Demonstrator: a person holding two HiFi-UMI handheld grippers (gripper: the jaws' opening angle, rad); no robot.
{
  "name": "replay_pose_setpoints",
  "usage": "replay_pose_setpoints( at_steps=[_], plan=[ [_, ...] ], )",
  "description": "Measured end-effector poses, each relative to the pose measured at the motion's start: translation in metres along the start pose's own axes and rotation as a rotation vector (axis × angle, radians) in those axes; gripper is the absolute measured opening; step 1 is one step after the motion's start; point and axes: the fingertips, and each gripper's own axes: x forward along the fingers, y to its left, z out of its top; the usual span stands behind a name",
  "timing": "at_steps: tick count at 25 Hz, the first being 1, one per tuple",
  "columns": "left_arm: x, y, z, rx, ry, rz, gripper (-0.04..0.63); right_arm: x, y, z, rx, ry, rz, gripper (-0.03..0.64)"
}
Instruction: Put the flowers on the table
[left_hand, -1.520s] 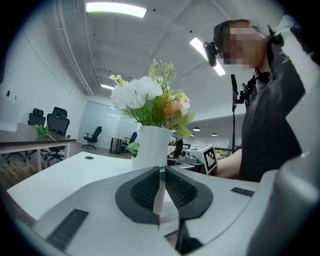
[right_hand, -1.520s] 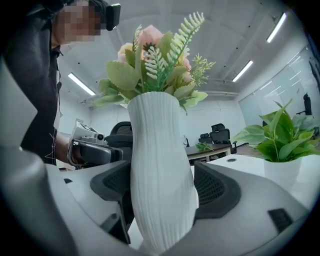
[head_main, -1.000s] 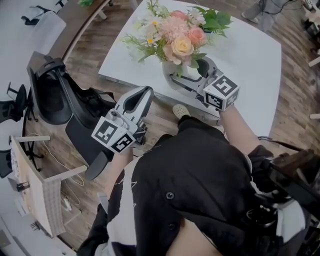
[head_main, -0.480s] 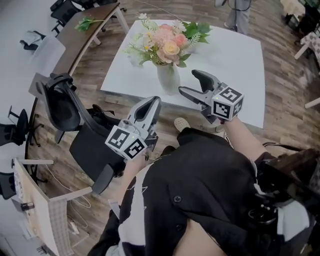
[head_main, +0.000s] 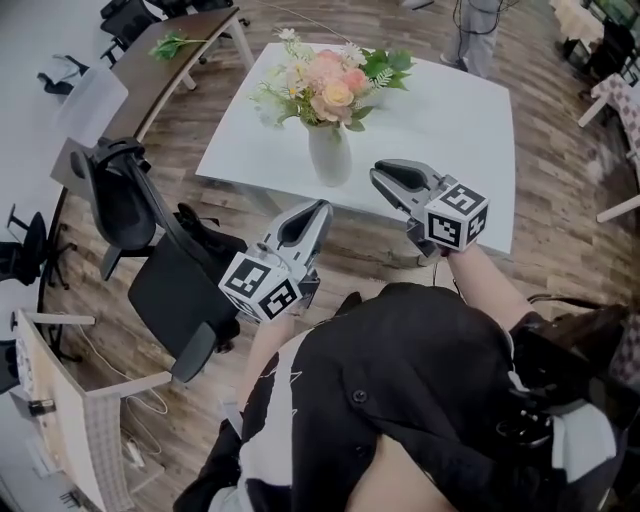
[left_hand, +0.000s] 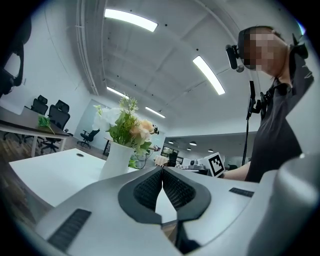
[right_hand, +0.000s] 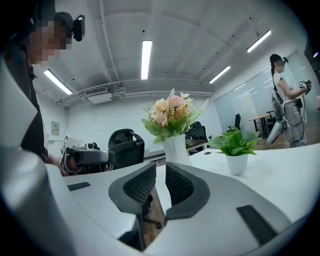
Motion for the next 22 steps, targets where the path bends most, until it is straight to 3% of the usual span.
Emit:
replay_pose_setpoints(
  at_steps=[10,22],
  plan=[
    [0.019,-0.027,-0.013,0.014,0.025,0.025,0.015,-0.035,-0.002,0.016,0.06,-0.022,-0.002,0.032],
    [0.036,-0.083,-0.03,0.01,-0.014,0.171,0.015,-0.092,-0.002,-0.004,-0.002,0.072,0.109,0.018]
  ],
)
